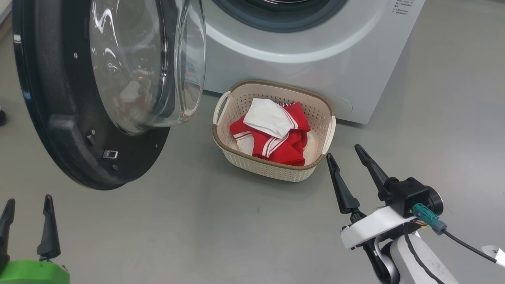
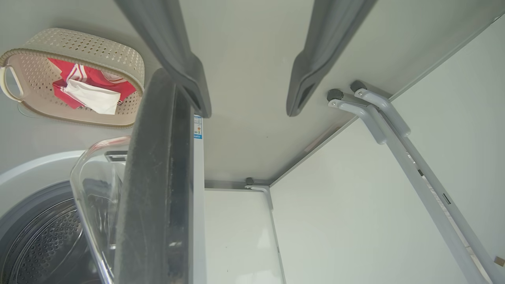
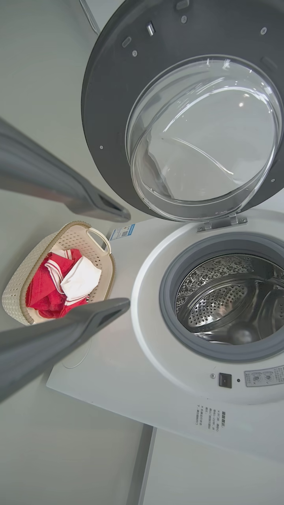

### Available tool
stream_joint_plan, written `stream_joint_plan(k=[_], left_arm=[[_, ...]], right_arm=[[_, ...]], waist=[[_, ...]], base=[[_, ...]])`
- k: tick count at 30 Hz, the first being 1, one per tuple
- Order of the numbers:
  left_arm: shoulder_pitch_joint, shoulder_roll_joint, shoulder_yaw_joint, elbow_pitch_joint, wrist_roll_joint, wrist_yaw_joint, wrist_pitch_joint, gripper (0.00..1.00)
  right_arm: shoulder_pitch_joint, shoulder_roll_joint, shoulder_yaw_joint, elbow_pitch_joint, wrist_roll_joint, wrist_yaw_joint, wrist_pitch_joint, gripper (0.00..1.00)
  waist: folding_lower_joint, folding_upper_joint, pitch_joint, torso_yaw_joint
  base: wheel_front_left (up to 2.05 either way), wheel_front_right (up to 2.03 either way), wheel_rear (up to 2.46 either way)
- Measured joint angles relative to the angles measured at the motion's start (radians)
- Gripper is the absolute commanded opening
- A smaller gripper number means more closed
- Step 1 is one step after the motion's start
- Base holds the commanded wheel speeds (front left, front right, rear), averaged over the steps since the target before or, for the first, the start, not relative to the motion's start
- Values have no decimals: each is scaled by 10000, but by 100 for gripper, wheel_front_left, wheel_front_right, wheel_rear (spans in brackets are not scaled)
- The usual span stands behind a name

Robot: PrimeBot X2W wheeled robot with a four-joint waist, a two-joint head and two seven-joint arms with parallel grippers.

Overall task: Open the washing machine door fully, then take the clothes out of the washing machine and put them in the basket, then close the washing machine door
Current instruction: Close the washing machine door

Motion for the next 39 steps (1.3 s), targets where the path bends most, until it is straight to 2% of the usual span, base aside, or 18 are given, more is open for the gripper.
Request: stream_joint_plan(k=[35, 36, 37, 38, 39], left_arm=[[-156, -54, -4, 255, 257, 2, -86, 100], [-157, -54, -4, 257, 265, 0, -86, 80], [-159, -56, -10, 267, 268, 0, -86, 32], [-159, -59, -17, 284, 268, 0, -86, 11], [-159, -61, -23, 303, 268, 0, -86, 0]], right_arm=[[1, 52, -61, 2, -2, 12, 0, 100], [1, 54, -61, 2, -4, 12, 0, 100], [1, 56, -61, 2, -12, 12, 0, 100], [1, 58, -59, 2, -13, 13, 0, 100], [1, 58, -59, 2, -13, 13, -2, 100]], waist=[[0, 0, 4, -20], [0, 0, 3, -24], [0, 0, 2, -27], [0, 0, 1, -30], [0, 0, 1, -35]], base=[[0, 0, 0], [0, 0, 0], [0, 0, 0], [0, 0, 0], [0, 0, 0]])
